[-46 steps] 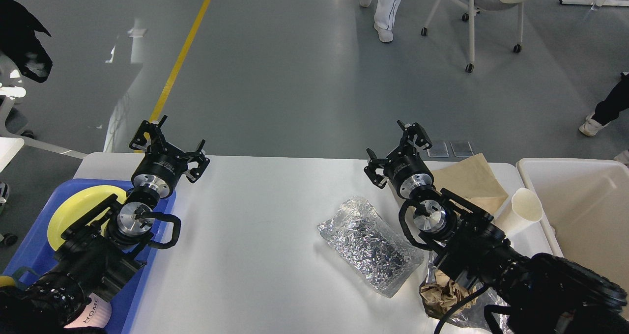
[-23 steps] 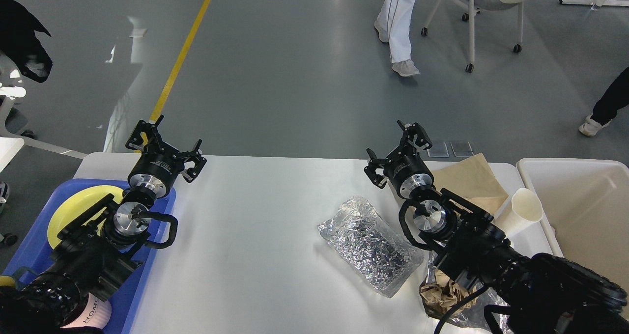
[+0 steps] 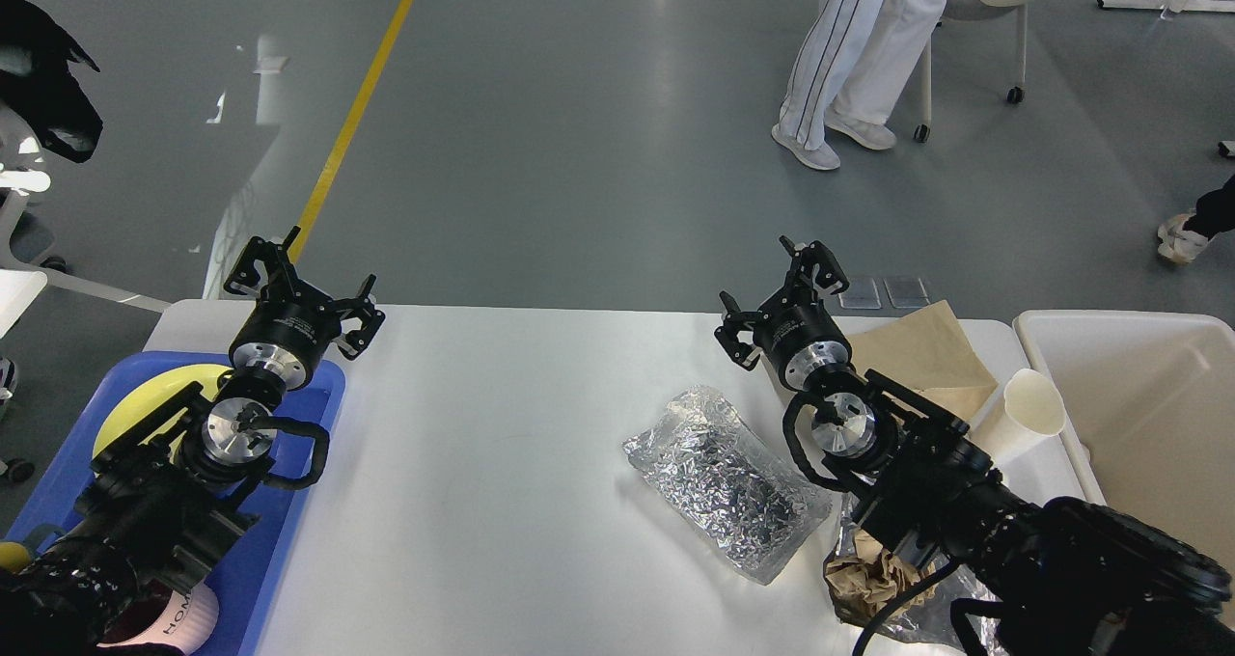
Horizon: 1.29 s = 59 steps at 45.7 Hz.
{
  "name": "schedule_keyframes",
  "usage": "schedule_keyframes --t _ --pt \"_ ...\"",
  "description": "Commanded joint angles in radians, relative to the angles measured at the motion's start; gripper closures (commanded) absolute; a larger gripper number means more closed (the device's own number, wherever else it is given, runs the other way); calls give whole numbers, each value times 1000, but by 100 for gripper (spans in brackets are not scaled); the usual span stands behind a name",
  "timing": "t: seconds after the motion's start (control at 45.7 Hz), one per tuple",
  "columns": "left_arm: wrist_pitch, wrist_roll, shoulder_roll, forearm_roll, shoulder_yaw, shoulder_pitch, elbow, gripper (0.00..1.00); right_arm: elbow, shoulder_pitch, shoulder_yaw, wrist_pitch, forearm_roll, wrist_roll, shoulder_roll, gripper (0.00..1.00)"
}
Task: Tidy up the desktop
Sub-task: 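Release the yellow plate and raise the left gripper above the tray, then raise the right arm and swing it toward the brown paper bag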
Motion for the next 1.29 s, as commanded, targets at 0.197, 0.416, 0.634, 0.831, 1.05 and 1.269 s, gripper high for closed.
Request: schedule_keyframes --t 0.197,0.416,0.634,0.831,1.05,1.269 --pt "0 2 30 0 2 3 2 2 0 0 0 0 0 0 0 0" --pt "0 2 47 0 3 4 2 2 0 0 0 0 0 0 0 0" --pt "0 2 37 3 2 3 2 2 0 0 0 0 0 0 0 0" --pt "0 2 39 1 3 1 2 2 -2 2 0 -1 0 0 2 0" --pt "0 2 39 1 2 1 2 2 -2 5 -1 -11 3 -2 2 0" --pt "0 2 39 1 2 1 2 2 -9 126 -47 -12 2 -3 -8 0"
